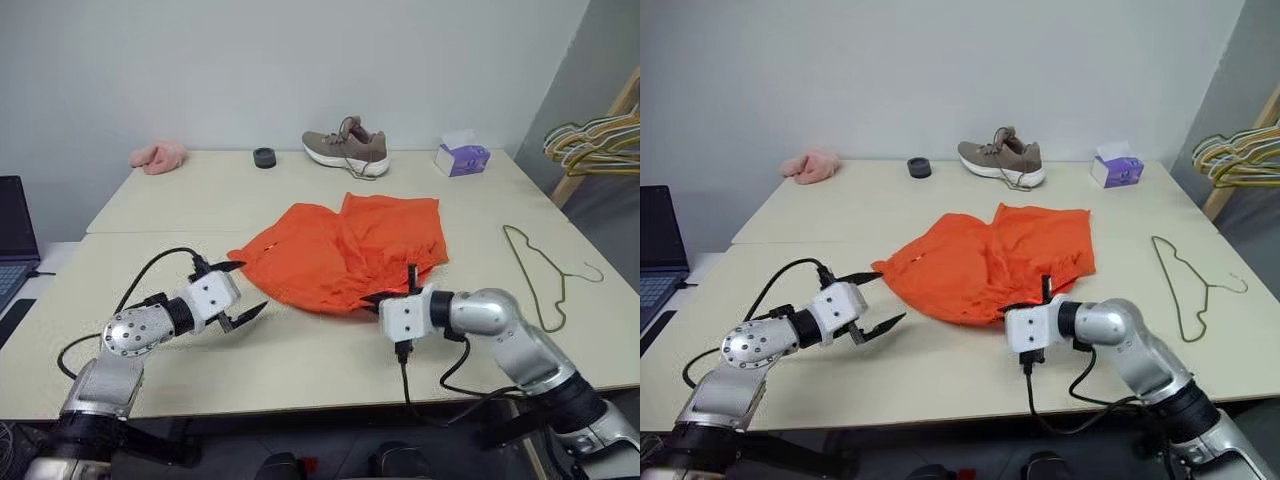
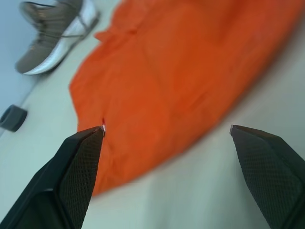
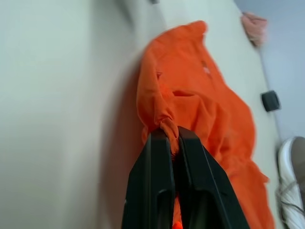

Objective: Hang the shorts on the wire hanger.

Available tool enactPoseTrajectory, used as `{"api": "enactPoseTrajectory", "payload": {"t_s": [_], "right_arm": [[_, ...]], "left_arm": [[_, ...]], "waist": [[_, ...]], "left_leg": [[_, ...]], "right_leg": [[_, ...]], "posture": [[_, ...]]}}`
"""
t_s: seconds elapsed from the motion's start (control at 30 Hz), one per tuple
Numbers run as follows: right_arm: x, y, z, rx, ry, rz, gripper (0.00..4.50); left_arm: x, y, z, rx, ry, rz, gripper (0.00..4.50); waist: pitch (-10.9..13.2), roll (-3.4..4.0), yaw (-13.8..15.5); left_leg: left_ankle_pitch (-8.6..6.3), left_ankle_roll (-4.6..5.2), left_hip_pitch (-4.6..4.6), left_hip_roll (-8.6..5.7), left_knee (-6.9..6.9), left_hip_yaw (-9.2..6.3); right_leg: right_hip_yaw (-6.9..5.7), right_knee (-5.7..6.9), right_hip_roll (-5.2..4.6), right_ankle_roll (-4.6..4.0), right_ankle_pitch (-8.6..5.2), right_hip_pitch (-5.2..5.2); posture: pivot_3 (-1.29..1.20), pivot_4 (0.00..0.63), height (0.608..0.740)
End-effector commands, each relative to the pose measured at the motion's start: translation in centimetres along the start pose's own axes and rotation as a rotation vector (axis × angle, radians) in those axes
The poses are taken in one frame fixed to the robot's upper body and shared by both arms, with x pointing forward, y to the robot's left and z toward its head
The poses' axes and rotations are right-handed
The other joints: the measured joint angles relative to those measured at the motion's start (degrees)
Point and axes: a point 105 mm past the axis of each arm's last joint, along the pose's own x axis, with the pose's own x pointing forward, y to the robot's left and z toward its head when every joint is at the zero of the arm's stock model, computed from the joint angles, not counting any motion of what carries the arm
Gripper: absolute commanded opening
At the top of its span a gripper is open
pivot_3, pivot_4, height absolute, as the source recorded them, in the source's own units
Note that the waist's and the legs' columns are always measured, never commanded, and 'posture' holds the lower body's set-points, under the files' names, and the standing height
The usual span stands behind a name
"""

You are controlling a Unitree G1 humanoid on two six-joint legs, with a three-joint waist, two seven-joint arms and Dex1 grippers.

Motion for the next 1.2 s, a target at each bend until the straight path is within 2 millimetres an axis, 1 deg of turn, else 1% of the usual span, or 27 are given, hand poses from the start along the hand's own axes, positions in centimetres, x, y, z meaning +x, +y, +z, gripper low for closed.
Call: {"api": "enactPoseTrajectory", "payload": {"t_s": [0.03, 0.13, 0.23, 0.43, 0.57, 0.63, 0.73, 0.77, 0.83, 0.97, 1.0, 1.07, 1.13, 1.2], "right_arm": [[-1.3, -2.3, 1.3, -0.019, -0.025, -0.042, 0.02], [-2.1, -3.5, 1.7, 0.006, -0.026, -0.06, 0.02], [-2.5, -3.9, 2.2, 0.017, -0.035, -0.064, 0.02], [-2.8, -3.6, 3.0, 0.043, -0.055, -0.048, 0.02], [-2.9, -3.2, 3.4, 0.051, -0.065, -0.03, 0.02], [-3.2, -3.3, 3.3, 0.05, -0.065, -0.031, 0.02], [-3.4, -3.4, 3.2, 0.051, -0.061, -0.032, 0.0], [-3.5, -3.3, 3.1, 0.051, -0.06, -0.03, 0.0], [-3.6, -3.1, 3.0, 0.053, -0.057, -0.022, 0.0], [-3.7, -2.3, 2.5, 0.047, -0.051, 0.012, 0.0], [-3.7, -2.0, 2.4, 0.041, -0.049, 0.027, 0.0], [-3.8, -1.6, 2.1, 0.026, -0.045, 0.055, 0.0], [-4.0, -0.9, 1.5, -0.001, -0.037, 0.096, 0.0], [-4.5, 0.7, 0.4, -0.035, -0.014, 0.209, 0.0]], "left_arm": [[0.3, 0.6, 0.2, 0.065, -0.023, -0.012, 4.5], [1.0, 0.8, -0.8, 0.083, 0.008, -0.029, 4.5], [1.6, 1.4, -1.7, 0.097, 0.041, -0.004, 4.5], [2.4, 2.9, -2.7, 0.132, 0.088, 0.066, 4.5], [3.1, 2.9, -3.6, 0.166, 0.133, 0.054, 4.5], [3.1, 2.7, -4.3, 0.211, 0.168, 0.017, 4.5], [2.7, 3.1, -5.1, 0.247, 0.213, -0.001, 3.92], [2.6, 3.2, -5.3, 0.256, 0.224, -0.011, 3.63], [2.2, 3.1, -5.9, 0.285, 0.255, -0.052, 2.95], [0.6, 2.5, -7.4, 0.318, 0.331, -0.16, 1.64], [0.1, 2.3, -7.7, 0.317, 0.349, -0.189, 1.37], [-0.6, 2.0, -8.1, 0.312, 0.374, -0.236, 0.67], [-1.5, 1.6, -8.4, 0.293, 0.396, -0.292, 0.05], [-3.1, 0.2, -8.7, 0.224, 0.423, -0.409, 0.02]], "waist": [[0.0, -0.01, -0.28], [0.02, 0.0, -0.58], [0.07, 0.06, -1.0], [0.09, 0.04, -2.07], [0.09, 0.04, -2.95], [0.09, 0.04, -3.17], [0.09, 0.04, -3.55], [0.09, 0.04, -3.81], [0.09, 0.04, -4.24], [0.1, 0.07, -5.16], [0.11, 0.07, -5.53], [0.11, 0.07, -6.03], [0.11, 0.08, -6.11], [0.12, 0.1, -6.16]], "left_leg": [[0.0, 0.0, 0.0, 0.0, 0.0, -0.01], [0.0, 0.0, -0.02, 0.02, -0.01, -0.06], [0.0, 0.0, -0.04, 0.0, 0.01, -0.06], [-0.01, 0.0, -0.11, -0.01, 0.0, -0.11], [-0.02, -0.02, -0.16, -0.02, 0.0, -0.17], [-0.02, -0.02, -0.16, -0.02, 0.0, -0.19], [-0.02, -0.02, -0.15, -0.02, 0.01, -0.2], [-0.02, -0.02, -0.14, -0.02, 0.01, -0.19], [-0.02, -0.02, -0.14, -0.02, 0.01, -0.2], [-0.02, -0.02, -0.11, 0.01, -0.01, -0.19], [-0.02, -0.02, -0.11, 0.01, -0.03, -0.19], [-0.02, -0.02, -0.09, 0.02, -0.05, -0.2], [-0.02, -0.03, -0.08, 0.04, -0.06, -0.18], [-0.02, -0.03, -0.07, 0.04, -0.07, -0.18]], "right_leg": [[-0.01, 0.0, -0.01, 0.0, 0.0, 0.0], [-0.06, 0.0, -0.05, 0.0, 0.0, -0.01], [-0.06, 0.01, -0.03, 0.01, -0.01, -0.01], [-0.08, 0.0, -0.04, 0.16, -0.07, -0.04], [-0.11, 0.0, -0.08, 0.18, -0.06, -0.05], [-0.12, 0.01, -0.08, 0.21, -0.07, -0.05], [-0.14, 0.01, -0.07, 0.24, -0.09, -0.04], [-0.13, 0.01, -0.08, 0.26, -0.1, -0.03], [-0.13, 0.01, -0.08, 0.26, -0.1, -0.02], [-0.12, 0.02, -0.07, 0.28, -0.11, -0.02], [-0.12, 0.02, -0.07, 0.29, -0.12, -0.02], [-0.13, 0.02, -0.07, 0.3, -0.12, -0.02], [-0.13, 0.02, -0.07, 0.31, -0.13, -0.02], [-0.13, 0.02, -0.07, 0.31, -0.13, -0.02]], "posture": [[-0.16, 0.031, 0.74], [-0.17, 0.033, 0.74], [-0.18, 0.034, 0.74], [-0.19, 0.038, 0.74], [-0.21, 0.037, 0.74], [-0.21, 0.037, 0.74], [-0.21, 0.037, 0.74], [-0.21, 0.037, 0.74], [-0.21, 0.037, 0.74], [-0.2, 0.036, 0.74], [-0.2, 0.036, 0.74], [-0.19, 0.035, 0.74], [-0.17, 0.033, 0.74], [-0.16, 0.032, 0.74]]}}
